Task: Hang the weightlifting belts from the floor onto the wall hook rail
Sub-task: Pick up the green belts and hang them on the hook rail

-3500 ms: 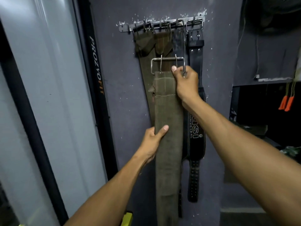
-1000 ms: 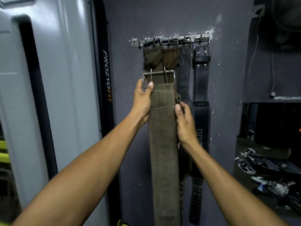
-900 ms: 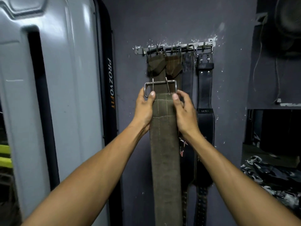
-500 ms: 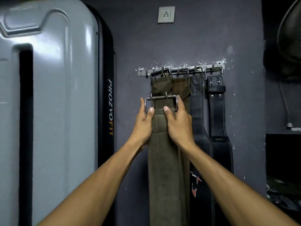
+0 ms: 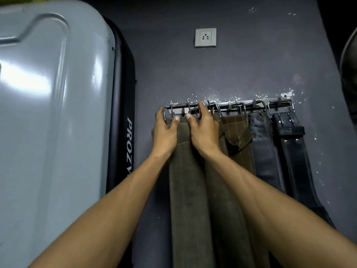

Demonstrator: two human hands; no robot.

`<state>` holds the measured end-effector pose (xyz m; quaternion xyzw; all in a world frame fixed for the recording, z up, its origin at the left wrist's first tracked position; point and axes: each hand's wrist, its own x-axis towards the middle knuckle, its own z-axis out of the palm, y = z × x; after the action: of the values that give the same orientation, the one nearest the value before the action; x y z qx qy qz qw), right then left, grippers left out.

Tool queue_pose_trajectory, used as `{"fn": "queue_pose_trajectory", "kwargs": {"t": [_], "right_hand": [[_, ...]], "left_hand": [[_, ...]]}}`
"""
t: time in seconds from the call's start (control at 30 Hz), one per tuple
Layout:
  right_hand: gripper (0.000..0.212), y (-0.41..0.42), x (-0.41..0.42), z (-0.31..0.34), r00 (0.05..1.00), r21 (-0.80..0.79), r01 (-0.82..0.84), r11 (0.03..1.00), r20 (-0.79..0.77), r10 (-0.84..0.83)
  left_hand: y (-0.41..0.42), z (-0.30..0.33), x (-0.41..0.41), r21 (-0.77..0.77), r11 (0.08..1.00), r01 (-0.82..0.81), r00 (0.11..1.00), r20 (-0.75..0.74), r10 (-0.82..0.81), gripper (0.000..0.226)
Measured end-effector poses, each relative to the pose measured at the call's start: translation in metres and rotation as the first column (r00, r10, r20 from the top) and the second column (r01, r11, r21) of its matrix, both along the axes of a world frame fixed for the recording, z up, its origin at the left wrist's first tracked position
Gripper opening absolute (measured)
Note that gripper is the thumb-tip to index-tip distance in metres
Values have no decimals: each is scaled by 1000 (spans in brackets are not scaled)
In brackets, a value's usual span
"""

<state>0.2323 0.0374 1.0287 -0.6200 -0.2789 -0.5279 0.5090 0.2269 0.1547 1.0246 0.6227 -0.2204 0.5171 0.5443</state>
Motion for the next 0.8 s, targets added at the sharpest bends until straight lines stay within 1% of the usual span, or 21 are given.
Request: {"fn": "queue_pose_trajectory", "kwargs": {"t": [0.1, 0.17, 0.23, 0.3, 0.33, 0.4, 0.47, 0.53, 0.6, 0.63, 0.67, 0.73, 0.8], "right_hand": [[54, 9, 15, 29, 998, -12, 64, 998, 3, -64], [45, 15, 31, 46, 996, -32, 83, 996, -17, -83], [33, 18, 46, 57, 994, -70, 76, 995, -67, -81], [29, 20, 58, 58, 986, -140, 95, 986, -119, -113], [29, 22, 63, 56, 984, -165, 108, 980, -126, -129], [30, 25, 68, 47, 984, -190, 112, 975, -114, -135], [39, 26, 67, 36, 986, -215, 120, 969, -87, -142], [54, 25, 64, 19, 988, -208, 125, 970, -62, -140], [63, 24, 62, -6, 993, -139, 84, 987, -69, -94], [64, 24, 62, -21, 993, -111, 71, 991, -82, -80], [64, 25, 64, -36, 993, -96, 66, 993, -96, -75], [63, 25, 70, -57, 991, -85, 58, 995, -119, -68], [61, 23, 72, -61, 991, -70, 27, 997, -130, -36]], "left_hand": [[10, 30, 19, 13, 999, -37, 999, -10, 37, 61], [17, 47, 36, 9, 999, -40, 999, -33, 40, 60], [23, 58, 53, 6, 999, -50, 996, -71, 50, 57], [27, 58, 68, 2, 999, -42, 992, -122, 42, 49], [29, 55, 73, -6, 1000, -10, 989, -146, 9, 47], [34, 44, 81, -19, 997, 73, 983, -166, -75, 49], [36, 34, 82, -11, 995, 103, 983, -154, -104, 53], [34, 23, 79, -28, 997, 75, 991, -109, -77, 51], [26, 3, 74, -106, 994, 31, 993, -110, -43, 41], [22, -10, 72, -129, 992, 4, 991, -134, -21, 37], [18, -25, 71, -119, 993, -28, 987, -160, 8, 37], [12, -53, 70, -55, 995, -78, 975, -214, 65, 42], [8, -64, 69, -47, 994, -103, 969, -229, 89, 46]]}}
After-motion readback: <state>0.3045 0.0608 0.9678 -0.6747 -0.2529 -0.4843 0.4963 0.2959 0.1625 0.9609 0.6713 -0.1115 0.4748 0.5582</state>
